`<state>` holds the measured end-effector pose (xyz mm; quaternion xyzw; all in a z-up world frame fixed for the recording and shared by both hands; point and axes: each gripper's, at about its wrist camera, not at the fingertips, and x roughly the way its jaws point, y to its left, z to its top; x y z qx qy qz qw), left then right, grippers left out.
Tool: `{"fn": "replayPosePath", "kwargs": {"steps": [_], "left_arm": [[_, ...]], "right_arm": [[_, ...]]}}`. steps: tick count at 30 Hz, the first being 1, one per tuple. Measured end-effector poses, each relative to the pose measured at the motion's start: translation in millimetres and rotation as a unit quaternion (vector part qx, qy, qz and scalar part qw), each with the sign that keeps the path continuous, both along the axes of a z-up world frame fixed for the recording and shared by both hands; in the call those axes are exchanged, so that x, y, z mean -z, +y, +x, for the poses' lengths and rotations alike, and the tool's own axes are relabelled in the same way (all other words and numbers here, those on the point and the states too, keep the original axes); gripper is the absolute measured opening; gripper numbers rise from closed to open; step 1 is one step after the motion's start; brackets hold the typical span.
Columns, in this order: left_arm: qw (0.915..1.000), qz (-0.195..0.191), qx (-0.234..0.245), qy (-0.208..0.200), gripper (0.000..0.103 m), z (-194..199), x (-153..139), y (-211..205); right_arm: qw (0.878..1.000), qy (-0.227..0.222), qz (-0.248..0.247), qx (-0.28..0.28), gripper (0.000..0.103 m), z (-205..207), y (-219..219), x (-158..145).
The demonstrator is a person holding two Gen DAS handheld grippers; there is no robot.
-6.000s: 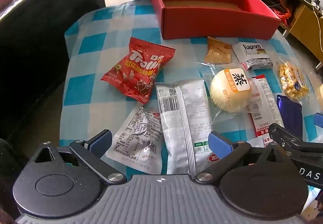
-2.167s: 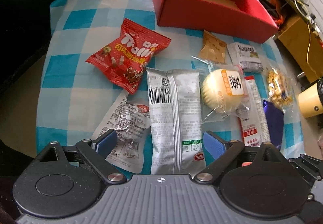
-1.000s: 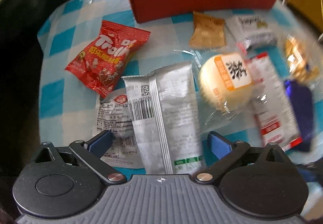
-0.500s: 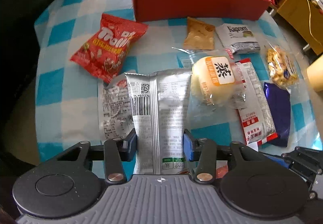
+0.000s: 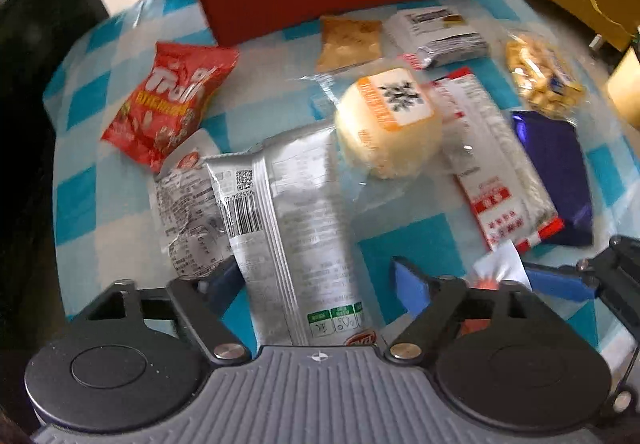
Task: Organize snacks
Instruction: 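Carry both packs into the red tray and open both tools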
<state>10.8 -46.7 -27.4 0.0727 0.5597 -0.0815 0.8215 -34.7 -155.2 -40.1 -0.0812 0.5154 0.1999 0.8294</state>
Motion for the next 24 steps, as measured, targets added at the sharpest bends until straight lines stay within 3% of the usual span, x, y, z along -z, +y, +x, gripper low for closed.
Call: {"fn": "replayPosePath", "kwargs": {"steps": [1,5,16,24], "left_arm": [[1.0000,-0.005,0.001,-0.001,0.059,-2,-3,2],[0.9994,-0.028,-0.020,0.007,0.051,-4,-9,14],[0.9962,-0.083,-0.023,-0.014,0.051,7,-40,32],[0.9928,-0.097,-0.009,-0.069,0.051,52,-81,20]], "right_arm": [[1.000,-0.008,-0.006,0.004,0.061,-3,0,-2],[0.999,-0.032,-0.020,0.022,0.054,-9,-7,-12],[0.995,-0.070,0.023,0.067,0.054,-5,-27,-50],[0.987,-0.137,0.041,0.071,0.054,56,-24,-93]]}}
